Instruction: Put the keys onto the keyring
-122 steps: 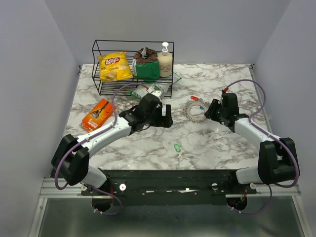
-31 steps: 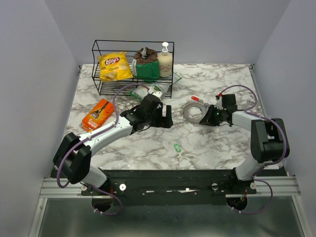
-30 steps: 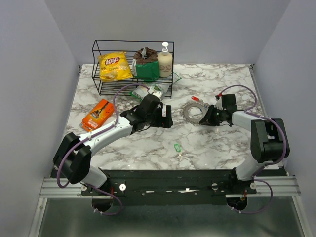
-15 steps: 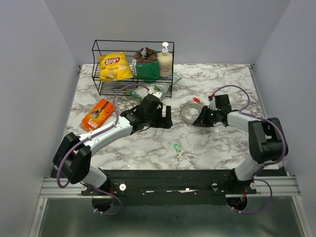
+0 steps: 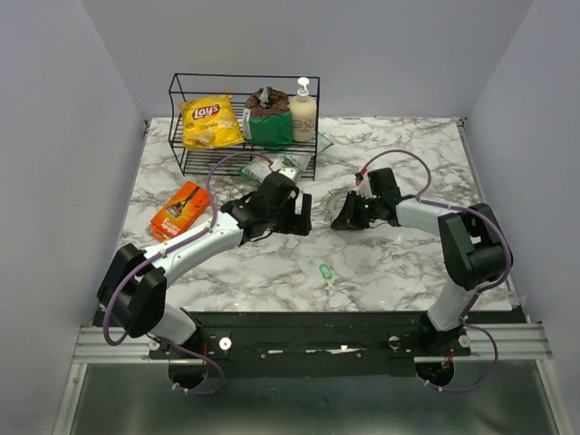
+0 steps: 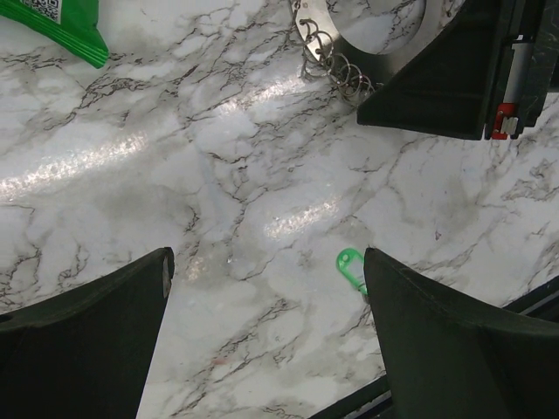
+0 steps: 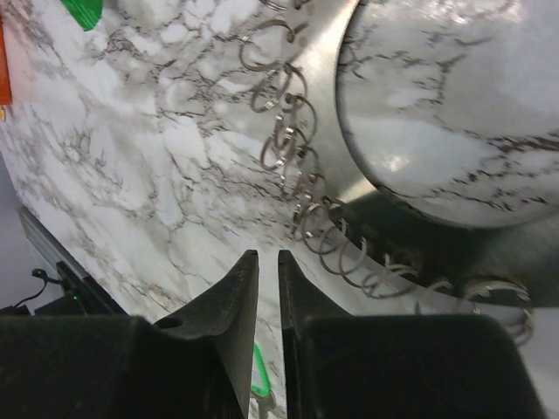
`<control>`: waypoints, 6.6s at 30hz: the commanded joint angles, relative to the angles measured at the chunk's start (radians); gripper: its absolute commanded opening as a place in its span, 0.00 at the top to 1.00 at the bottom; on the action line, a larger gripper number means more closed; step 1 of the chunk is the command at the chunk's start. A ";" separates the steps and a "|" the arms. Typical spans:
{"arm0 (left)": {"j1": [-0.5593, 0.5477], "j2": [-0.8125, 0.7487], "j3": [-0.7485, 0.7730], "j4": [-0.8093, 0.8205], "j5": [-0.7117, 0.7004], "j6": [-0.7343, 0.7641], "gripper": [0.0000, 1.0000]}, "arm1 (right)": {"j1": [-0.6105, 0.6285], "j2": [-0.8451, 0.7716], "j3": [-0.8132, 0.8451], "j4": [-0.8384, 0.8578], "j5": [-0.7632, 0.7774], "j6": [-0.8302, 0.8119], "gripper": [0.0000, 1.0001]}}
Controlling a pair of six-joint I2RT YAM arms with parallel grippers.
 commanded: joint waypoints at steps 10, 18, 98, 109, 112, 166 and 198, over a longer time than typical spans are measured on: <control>-0.002 -0.024 0.005 -0.024 -0.034 0.008 0.01 | 0.047 0.002 0.189 -0.096 0.114 -0.064 0.76; -0.002 -0.027 -0.008 -0.018 -0.033 0.005 0.01 | -0.007 -0.006 0.248 -0.221 0.304 -0.117 0.78; -0.002 -0.059 -0.079 0.026 -0.010 -0.025 0.01 | -0.125 0.087 0.285 -0.501 0.223 -0.190 0.99; -0.002 -0.050 -0.073 0.019 -0.016 -0.028 0.01 | -0.047 0.096 0.283 -0.505 0.216 -0.178 0.99; -0.002 -0.043 -0.068 0.017 -0.019 -0.031 0.01 | -0.033 0.097 0.286 -0.505 0.211 -0.175 0.99; 0.065 0.414 0.010 0.434 0.244 -0.416 0.52 | -0.013 -0.305 0.124 -0.430 0.309 -0.247 0.99; 0.099 0.426 -0.015 0.416 0.156 -0.422 0.70 | -0.012 -0.294 0.116 -0.427 0.285 -0.256 0.99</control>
